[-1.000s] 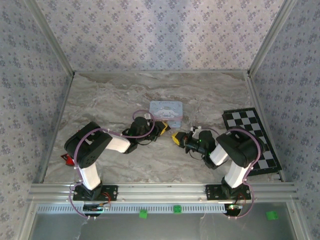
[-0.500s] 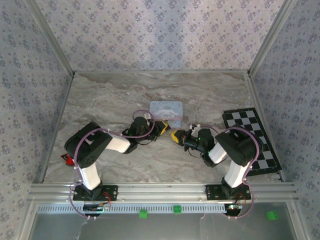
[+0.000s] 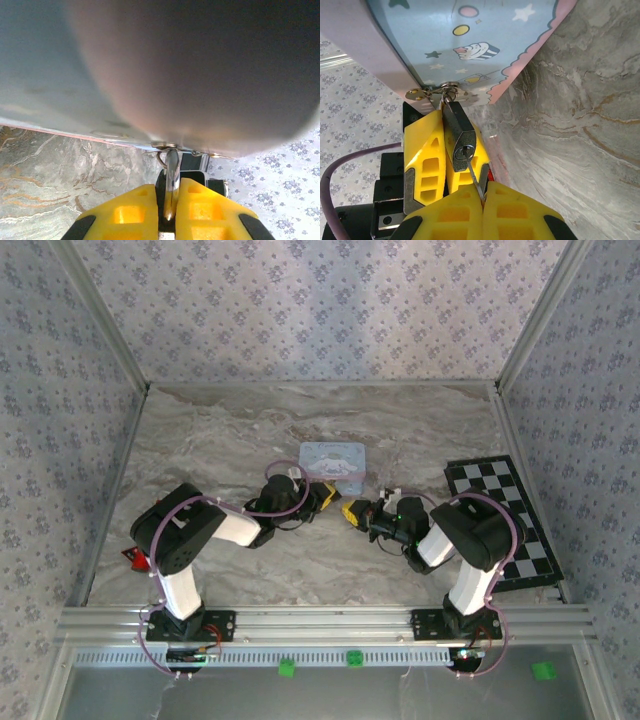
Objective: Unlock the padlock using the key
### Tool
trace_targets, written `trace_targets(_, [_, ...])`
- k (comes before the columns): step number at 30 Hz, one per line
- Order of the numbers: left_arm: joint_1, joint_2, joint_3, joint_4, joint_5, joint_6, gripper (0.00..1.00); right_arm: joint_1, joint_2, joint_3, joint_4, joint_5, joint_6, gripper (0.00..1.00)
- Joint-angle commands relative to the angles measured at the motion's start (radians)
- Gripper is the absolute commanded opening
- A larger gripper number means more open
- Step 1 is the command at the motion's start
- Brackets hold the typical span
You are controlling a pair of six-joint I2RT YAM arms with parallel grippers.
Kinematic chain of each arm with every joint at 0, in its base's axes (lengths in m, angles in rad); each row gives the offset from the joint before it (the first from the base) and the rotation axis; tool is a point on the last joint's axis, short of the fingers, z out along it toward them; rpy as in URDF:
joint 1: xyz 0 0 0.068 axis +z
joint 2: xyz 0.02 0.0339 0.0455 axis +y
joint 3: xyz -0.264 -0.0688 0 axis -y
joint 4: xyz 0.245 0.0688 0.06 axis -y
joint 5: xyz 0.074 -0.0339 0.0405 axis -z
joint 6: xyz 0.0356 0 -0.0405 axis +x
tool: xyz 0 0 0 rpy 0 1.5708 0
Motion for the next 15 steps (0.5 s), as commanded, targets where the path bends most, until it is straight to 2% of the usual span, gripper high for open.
trace_targets(1, [-0.018,-0.012,-0.002,0.094,0.029,-0.010,0.00,-0.012,0.017,0.020,0.009,0.013,0.001,0.00])
trace_targets(15, [-0.033,-0.014,0.004,0.104,0.019,-0.009,0.00,-0.011,0.010,0.036,0.010,0.012,0.015,0.00])
